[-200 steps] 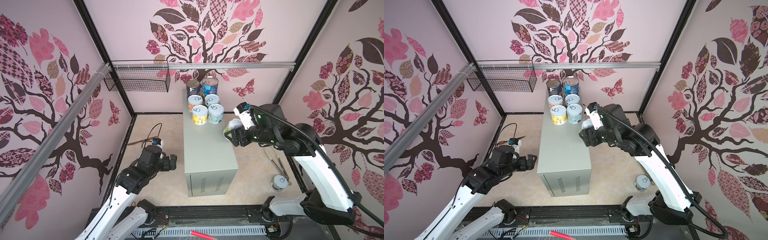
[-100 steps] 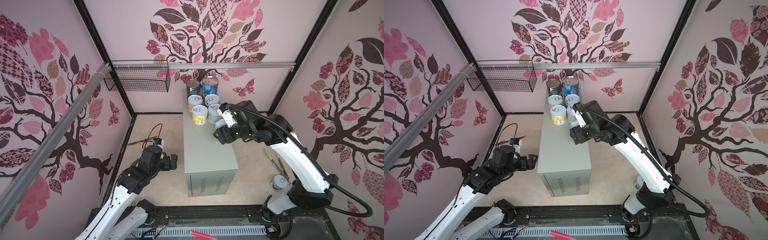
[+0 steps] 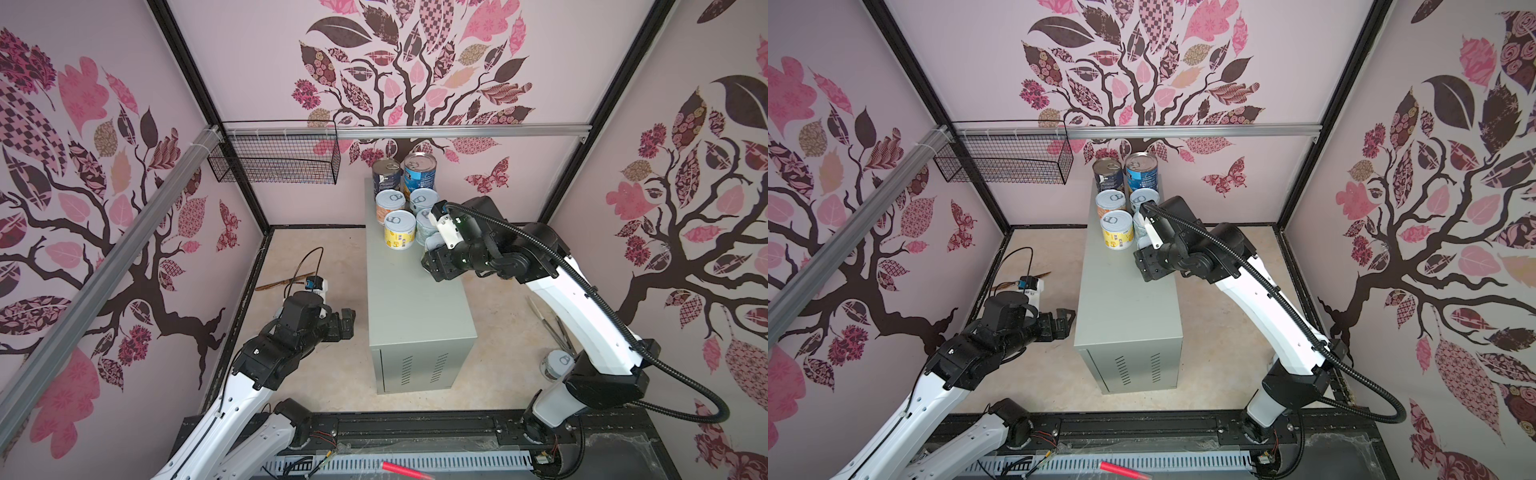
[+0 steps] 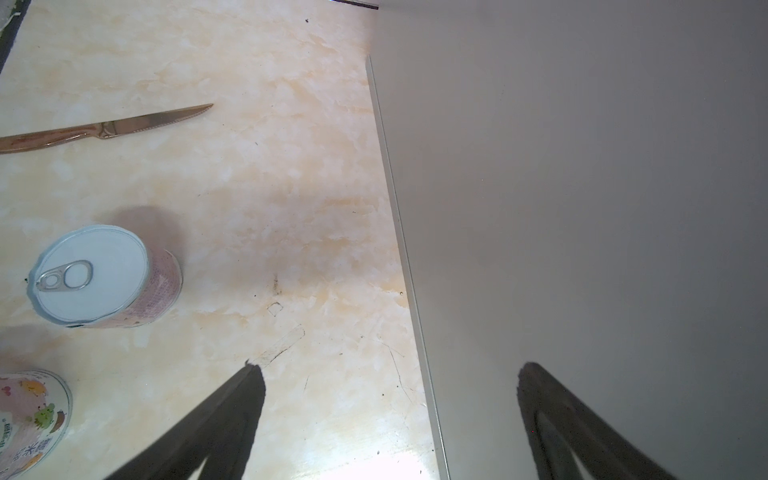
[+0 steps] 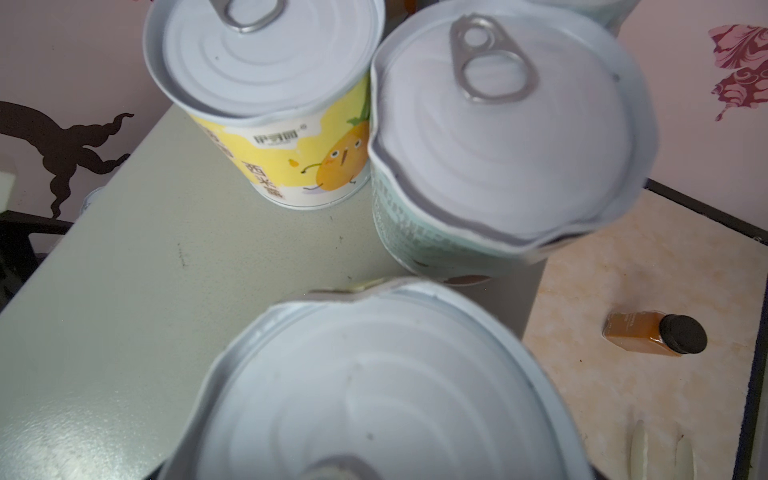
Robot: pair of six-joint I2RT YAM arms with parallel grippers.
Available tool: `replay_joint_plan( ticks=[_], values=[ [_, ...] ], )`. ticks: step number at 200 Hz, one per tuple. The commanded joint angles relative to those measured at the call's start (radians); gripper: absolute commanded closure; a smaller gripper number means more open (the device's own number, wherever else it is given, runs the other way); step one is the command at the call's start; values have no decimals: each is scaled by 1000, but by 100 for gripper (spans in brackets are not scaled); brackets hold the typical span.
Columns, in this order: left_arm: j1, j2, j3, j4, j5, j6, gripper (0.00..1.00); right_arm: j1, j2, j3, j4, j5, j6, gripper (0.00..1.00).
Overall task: Place and organize the canned foods onto the counter
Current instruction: 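Lower the can in front of the other cans and open the right gripper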
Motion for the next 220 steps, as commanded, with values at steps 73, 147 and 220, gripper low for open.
replay_joint_plan(
  ticks=[73,147,220],
  values=[
    [5,-21,-29,20,15,15,2,5,60,68,18,25,-2,38],
    [6,-30,-33,20,10,18,2,6,60,55,20,36,-1,19],
    [5,-32,-35,20,-10,15,2,6,-16,-14,80,25,-8,0]
  ],
)
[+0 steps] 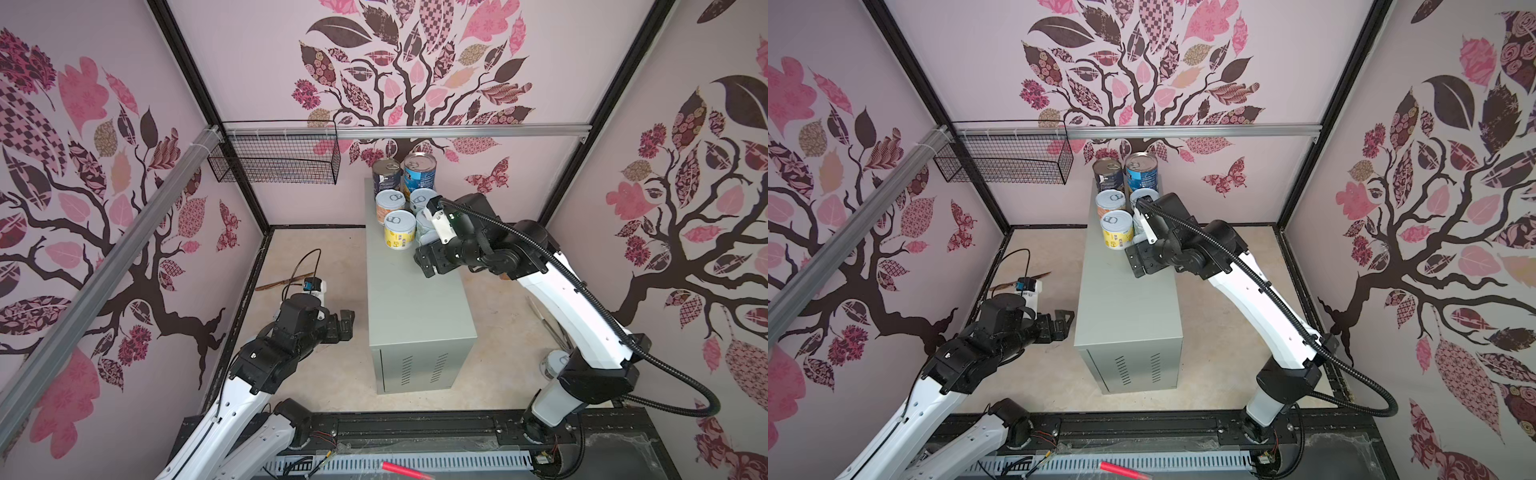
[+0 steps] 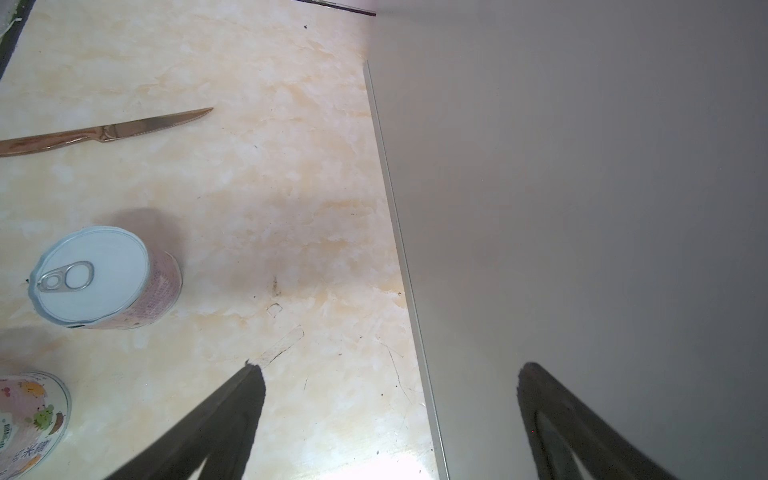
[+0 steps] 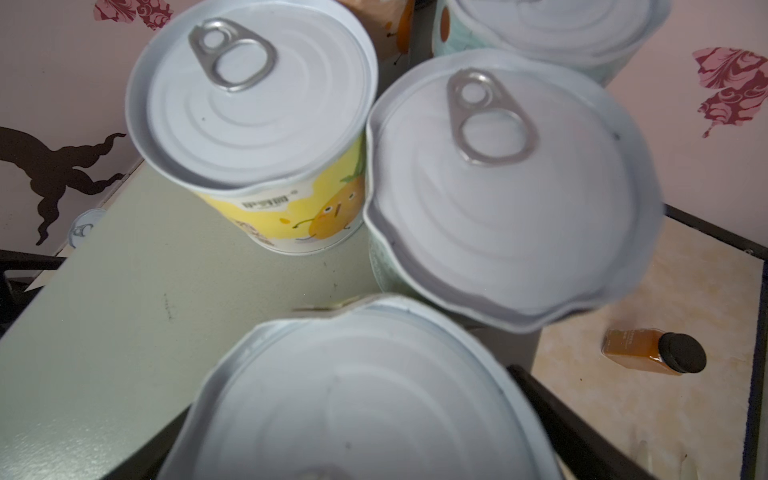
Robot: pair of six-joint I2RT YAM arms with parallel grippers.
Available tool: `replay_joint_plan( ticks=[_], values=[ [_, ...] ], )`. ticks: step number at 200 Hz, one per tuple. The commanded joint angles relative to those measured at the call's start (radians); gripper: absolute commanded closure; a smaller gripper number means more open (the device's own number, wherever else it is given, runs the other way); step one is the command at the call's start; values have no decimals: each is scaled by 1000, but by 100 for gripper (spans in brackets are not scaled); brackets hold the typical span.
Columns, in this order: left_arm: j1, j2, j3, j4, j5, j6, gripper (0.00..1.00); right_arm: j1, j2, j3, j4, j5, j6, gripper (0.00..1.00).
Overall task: Place and organize the canned foods onto the counter
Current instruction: 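Lower the can in front of the other cans and open the right gripper, then withdraw the right gripper beside the cabinet while the left gripper lowers toward the pink-labelled cans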
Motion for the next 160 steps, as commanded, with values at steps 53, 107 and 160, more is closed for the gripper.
replay_joint_plan(
  ticks=[53,107,160],
  values=[
    [5,18,-14,4,-48,15,2,5,-135,-41,46,-15,2,0],
    [5,42,57,-61,-108,-15,2,6,-353,-225,173,29,57,0],
    [8,146,186,-144,-183,-47,2,5,-558,-468,268,159,130,0]
  ],
)
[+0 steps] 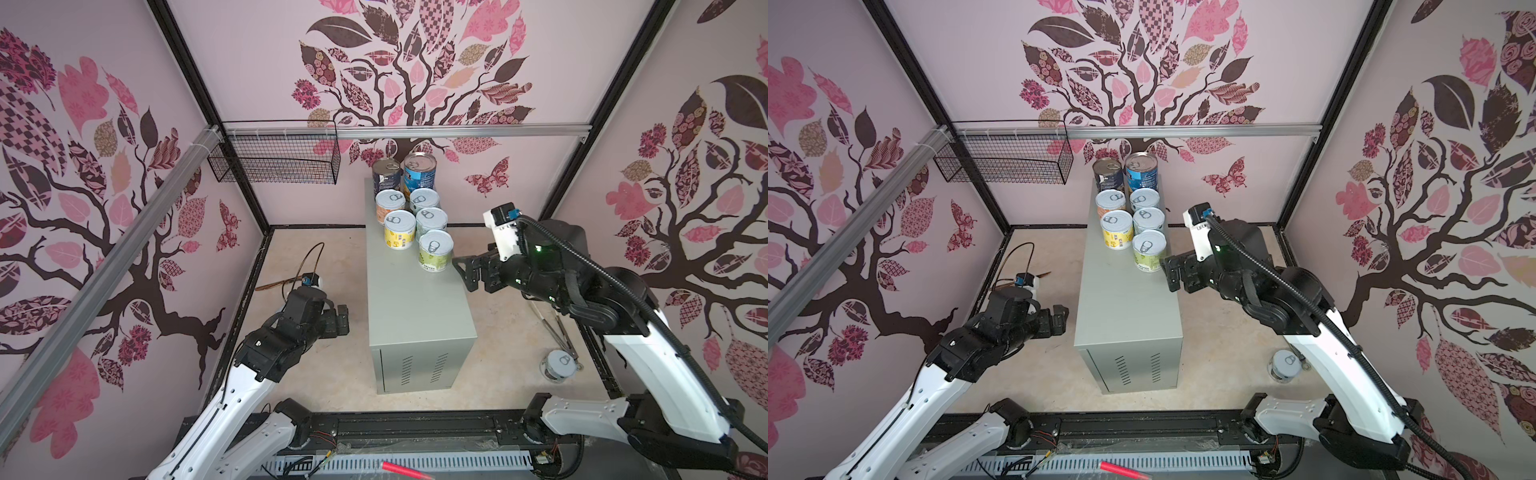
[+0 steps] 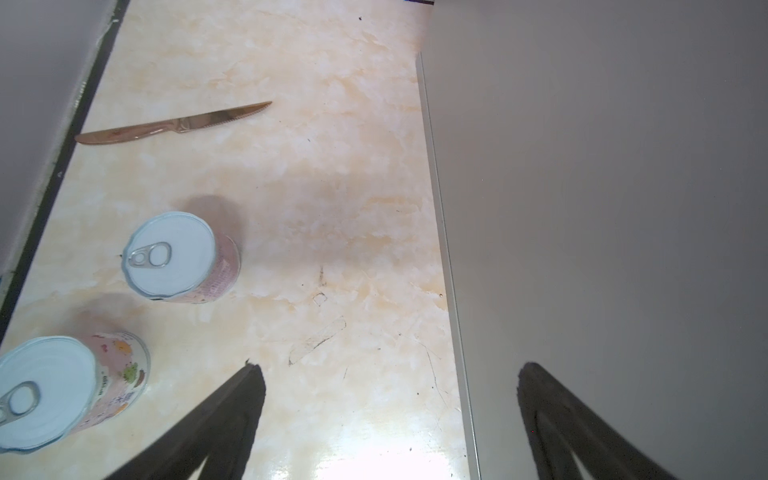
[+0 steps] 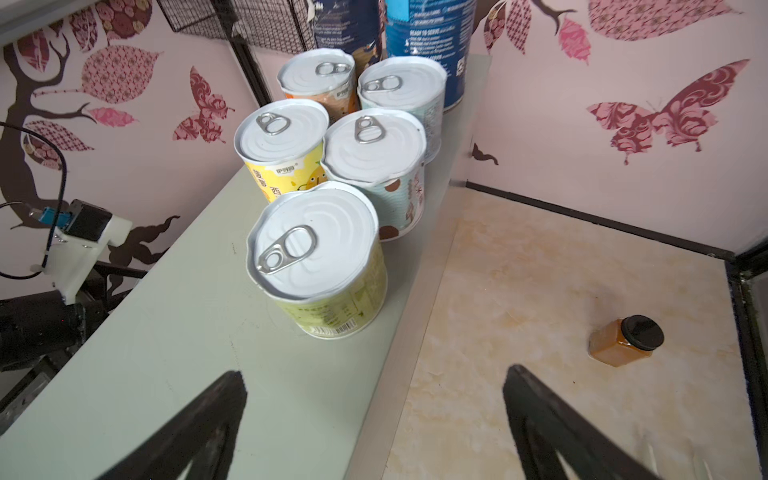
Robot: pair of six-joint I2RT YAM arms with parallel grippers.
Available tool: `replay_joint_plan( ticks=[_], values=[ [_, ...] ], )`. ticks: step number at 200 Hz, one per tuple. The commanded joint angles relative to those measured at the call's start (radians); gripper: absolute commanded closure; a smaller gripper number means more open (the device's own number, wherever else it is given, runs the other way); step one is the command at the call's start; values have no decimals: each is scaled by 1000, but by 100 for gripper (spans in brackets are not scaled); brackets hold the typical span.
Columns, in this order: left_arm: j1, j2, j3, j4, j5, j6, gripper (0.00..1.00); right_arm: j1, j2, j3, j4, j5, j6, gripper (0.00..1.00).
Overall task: Place and organize the canned foods onto the counter
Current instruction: 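Withdraw the right gripper beside the cabinet while the left gripper lowers toward the pink-labelled cans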
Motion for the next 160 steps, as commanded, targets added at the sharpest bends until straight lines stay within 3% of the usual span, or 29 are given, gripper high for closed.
replay_joint_plan(
  ticks=[1,29,62,87,110,130,160],
  values=[
    [7,38,83,-49,-52,-23,2,5,-74,-80,61,97,57,0],
    [46,85,131,-80,-70,-54,2,4,-216,-252,137,174,105,0],
    [228,109,133,-96,-5,-103,2,2,-374,-466,203,232,177,0],
    [295,109,106,-88,-84,-157,2,-2,-431,-596,219,228,228,0],
    [300,124,84,-80,-170,-218,2,-29,-472,-716,249,208,290,0],
    [303,157,72,-77,-216,-273,2,-122,-493,-812,279,142,324,0],
    [324,240,77,-89,-250,-332,2,-409,-527,-984,389,-135,353,0]
  ],
)
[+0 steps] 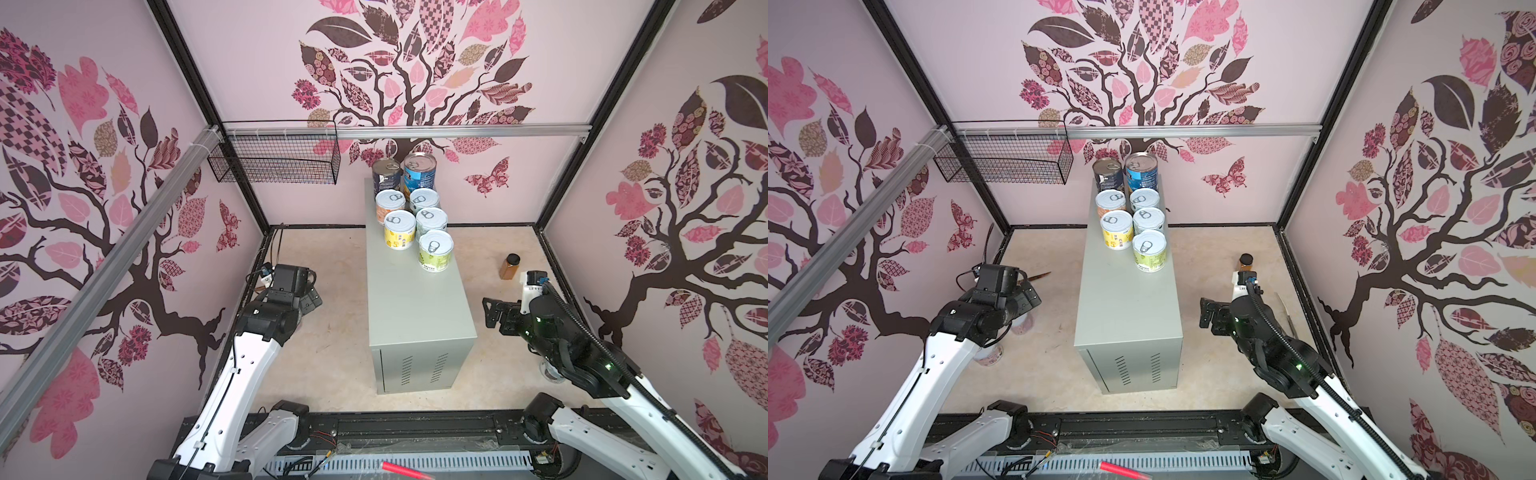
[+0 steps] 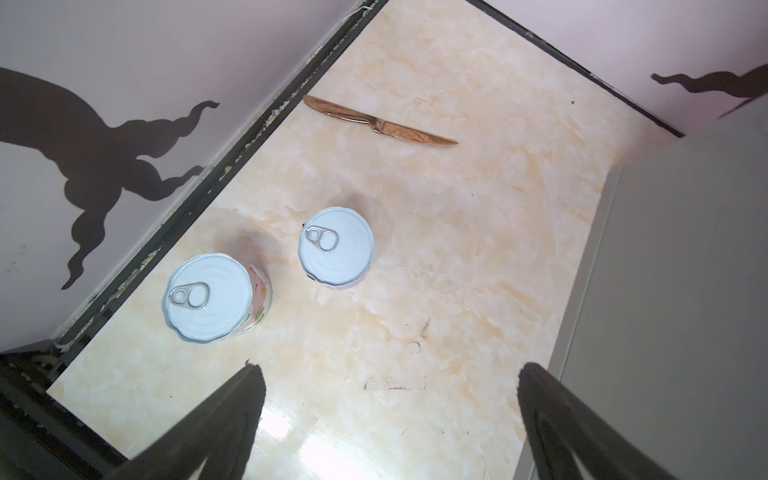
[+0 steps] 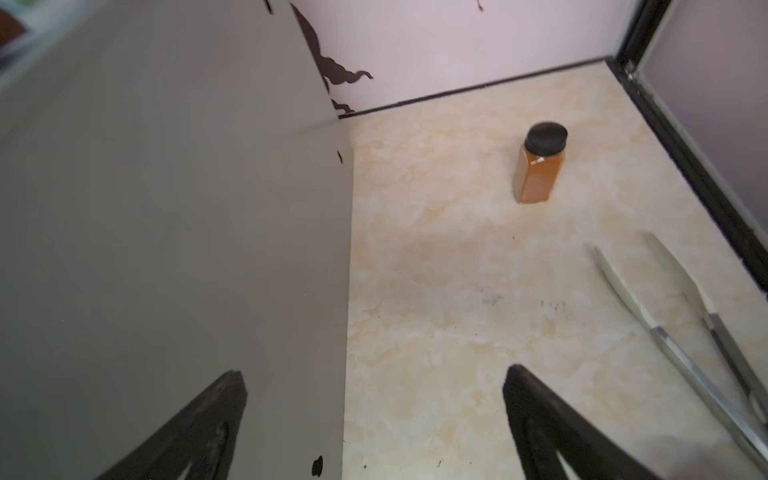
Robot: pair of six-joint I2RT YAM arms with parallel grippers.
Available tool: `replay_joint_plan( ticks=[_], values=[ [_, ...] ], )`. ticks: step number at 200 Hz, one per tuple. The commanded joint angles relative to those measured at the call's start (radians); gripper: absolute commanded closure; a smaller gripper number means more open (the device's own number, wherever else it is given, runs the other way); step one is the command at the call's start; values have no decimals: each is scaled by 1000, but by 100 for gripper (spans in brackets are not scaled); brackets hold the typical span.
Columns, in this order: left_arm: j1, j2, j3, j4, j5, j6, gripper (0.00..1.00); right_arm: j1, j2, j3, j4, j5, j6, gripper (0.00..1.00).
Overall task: Place and organize the canned foods onto the counter
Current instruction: 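Withdraw the right gripper beside the cabinet while the left gripper lowers toward the pink-labelled cans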
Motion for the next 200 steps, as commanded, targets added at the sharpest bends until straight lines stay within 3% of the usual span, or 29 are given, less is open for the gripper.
replay_joint_plan(
  ticks=[1,10,34,61,90,125,200],
  values=[
    [25,54,-23,-7,-60,-76,2,-175,-30,-96,101,-221,63,0],
    [55,79,-26,2,-38,-82,2,-191,-37,-147,148,-272,97,0],
    [161,144,-40,43,55,-70,2,-192,-16,-275,240,-275,159,0],
    [228,218,-26,104,112,23,2,-192,-24,-397,366,-302,194,0],
    [286,324,40,90,142,72,2,-192,-4,-464,459,-346,204,0],
    [402,408,69,163,270,137,2,-192,27,-507,536,-376,175,0],
    [444,648,189,173,227,238,2,-170,69,-562,631,-438,189,0]
  ],
)
